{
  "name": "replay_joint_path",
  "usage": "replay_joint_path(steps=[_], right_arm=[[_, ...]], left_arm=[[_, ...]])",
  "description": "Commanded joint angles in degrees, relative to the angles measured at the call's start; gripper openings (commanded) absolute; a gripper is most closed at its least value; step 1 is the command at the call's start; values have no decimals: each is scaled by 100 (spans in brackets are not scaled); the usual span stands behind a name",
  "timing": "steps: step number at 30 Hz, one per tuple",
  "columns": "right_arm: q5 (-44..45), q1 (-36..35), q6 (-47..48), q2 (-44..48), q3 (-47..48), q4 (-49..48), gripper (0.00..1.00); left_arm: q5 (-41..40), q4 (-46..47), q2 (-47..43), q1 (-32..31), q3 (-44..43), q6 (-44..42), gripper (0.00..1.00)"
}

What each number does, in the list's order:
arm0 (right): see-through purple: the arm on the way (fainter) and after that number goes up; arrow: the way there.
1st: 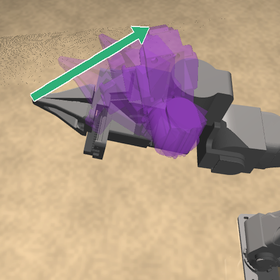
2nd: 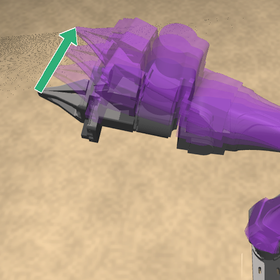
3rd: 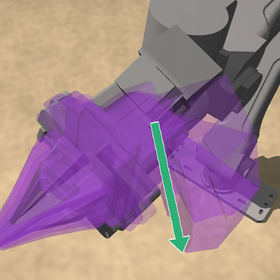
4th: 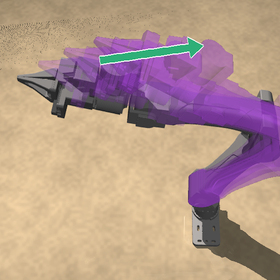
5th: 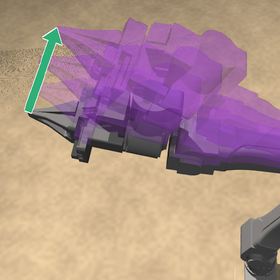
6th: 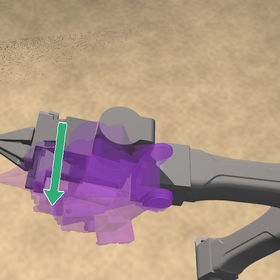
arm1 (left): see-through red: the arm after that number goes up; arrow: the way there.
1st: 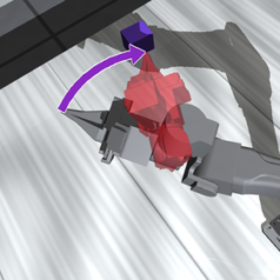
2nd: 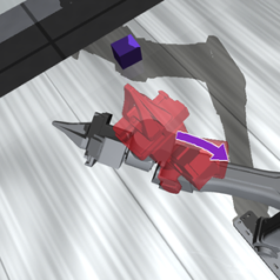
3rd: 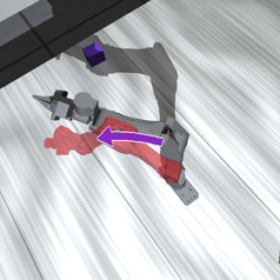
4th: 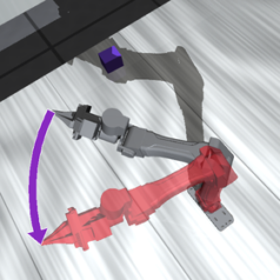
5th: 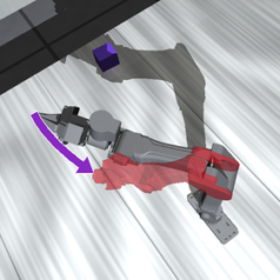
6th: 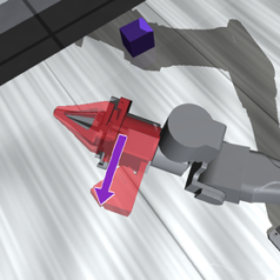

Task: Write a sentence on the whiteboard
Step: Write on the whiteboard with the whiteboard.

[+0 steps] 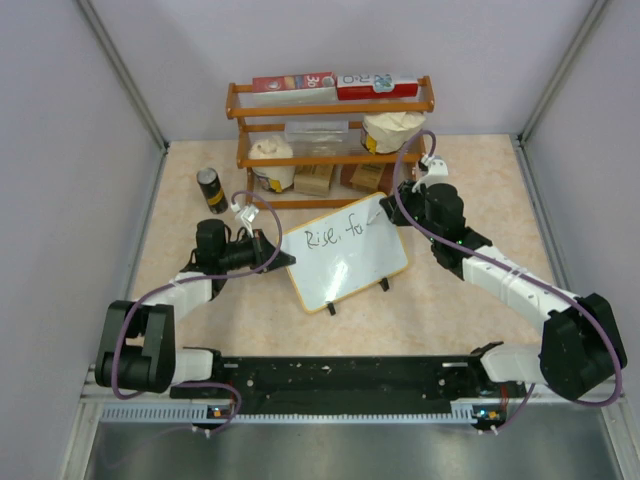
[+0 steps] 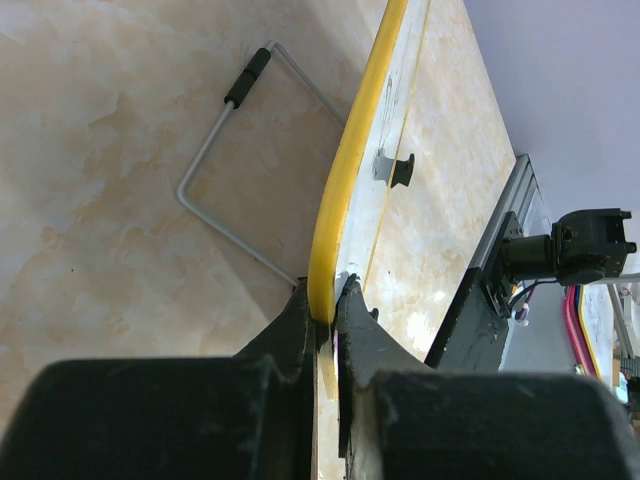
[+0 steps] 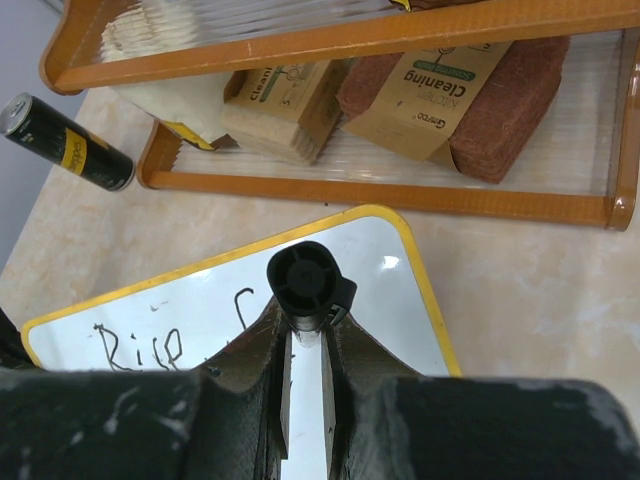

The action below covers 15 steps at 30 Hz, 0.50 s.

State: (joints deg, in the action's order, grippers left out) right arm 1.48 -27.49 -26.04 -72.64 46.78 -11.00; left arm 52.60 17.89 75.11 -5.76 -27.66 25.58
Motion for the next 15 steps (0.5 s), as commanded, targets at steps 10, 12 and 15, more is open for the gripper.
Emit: replay_joint_path(steps=[10,12,15], right_arm=[[274,59,-129,-83,200,-385,0],[301,50,-120,-66,173,-420,0],[292,50,-129,-101,208,-420,0]], left_arm=[[-1120,-242,47,13,164,-774,0],[-1120,-242,47,13,173,-774,0],[-1120,-242,39,13,165,-774,0]])
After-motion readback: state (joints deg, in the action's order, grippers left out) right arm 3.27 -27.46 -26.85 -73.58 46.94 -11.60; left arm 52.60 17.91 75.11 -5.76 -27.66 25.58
